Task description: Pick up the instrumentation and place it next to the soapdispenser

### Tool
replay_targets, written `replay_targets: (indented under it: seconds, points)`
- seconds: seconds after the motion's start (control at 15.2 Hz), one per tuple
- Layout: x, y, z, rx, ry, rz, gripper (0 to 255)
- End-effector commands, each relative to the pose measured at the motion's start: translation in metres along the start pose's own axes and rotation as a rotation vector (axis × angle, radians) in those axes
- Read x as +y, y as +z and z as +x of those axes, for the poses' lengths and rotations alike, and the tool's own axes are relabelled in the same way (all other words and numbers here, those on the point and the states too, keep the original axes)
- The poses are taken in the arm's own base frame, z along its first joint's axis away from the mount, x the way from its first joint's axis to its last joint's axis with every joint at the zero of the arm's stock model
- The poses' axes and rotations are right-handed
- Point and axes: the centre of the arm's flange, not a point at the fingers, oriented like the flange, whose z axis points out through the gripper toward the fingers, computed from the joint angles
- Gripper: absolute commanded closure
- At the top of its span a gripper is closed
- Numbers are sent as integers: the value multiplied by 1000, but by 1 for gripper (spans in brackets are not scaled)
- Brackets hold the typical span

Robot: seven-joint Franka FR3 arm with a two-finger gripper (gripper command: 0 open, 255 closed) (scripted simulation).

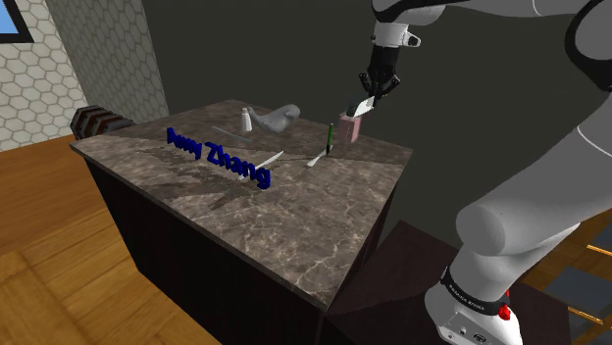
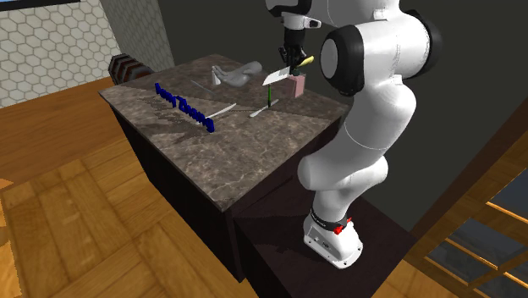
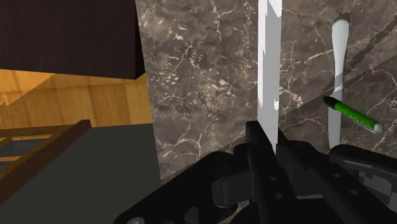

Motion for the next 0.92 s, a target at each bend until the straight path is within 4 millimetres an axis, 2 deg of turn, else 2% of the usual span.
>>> replay_targets:
  seconds: [0.0, 0.86]
  points:
    - [4, -2, 27, 1, -1, 0, 255]
    - [18, -5, 198, 1, -1, 0, 255]
